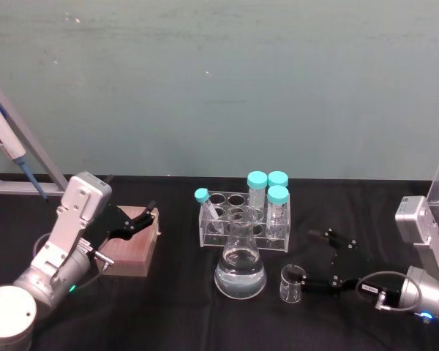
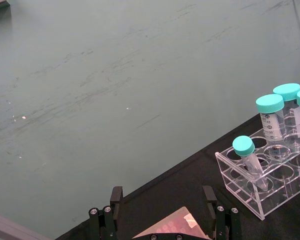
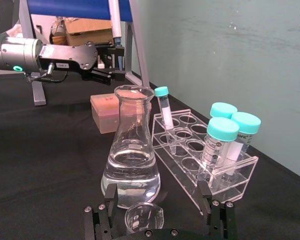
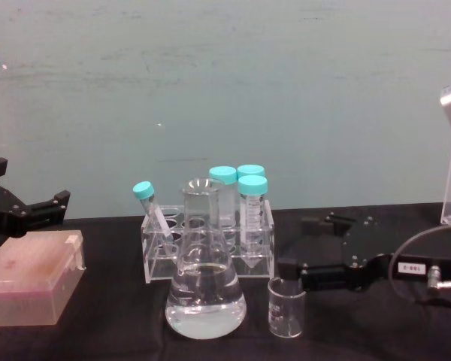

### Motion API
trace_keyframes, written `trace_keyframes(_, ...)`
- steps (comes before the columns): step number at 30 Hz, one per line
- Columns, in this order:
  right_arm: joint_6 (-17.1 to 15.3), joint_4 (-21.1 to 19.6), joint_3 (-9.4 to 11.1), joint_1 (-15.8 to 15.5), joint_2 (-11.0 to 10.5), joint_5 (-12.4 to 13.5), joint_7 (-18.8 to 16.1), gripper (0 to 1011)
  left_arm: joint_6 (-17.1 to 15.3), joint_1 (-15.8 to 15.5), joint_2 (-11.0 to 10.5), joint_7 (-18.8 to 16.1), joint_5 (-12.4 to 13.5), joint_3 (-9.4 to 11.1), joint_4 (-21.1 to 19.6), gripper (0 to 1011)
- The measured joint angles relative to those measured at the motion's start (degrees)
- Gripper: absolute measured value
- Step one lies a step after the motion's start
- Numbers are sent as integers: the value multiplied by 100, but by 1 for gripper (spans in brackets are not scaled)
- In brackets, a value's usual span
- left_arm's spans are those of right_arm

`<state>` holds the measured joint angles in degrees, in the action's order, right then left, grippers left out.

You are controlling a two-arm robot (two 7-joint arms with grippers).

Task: Place the experimental apparatus aside using one hand.

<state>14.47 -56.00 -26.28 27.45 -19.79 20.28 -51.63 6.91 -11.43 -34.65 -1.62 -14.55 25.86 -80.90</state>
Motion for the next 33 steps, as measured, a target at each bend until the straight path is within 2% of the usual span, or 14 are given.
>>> trace_keyframes(18,29,522,-388,338,132,108,-134,1000,0,0,0,0,0,0,0,1000)
trace_keyframes(33,-17,680,-613,443,139,179,-118,1002,0,0,0,0,0,0,0,1000)
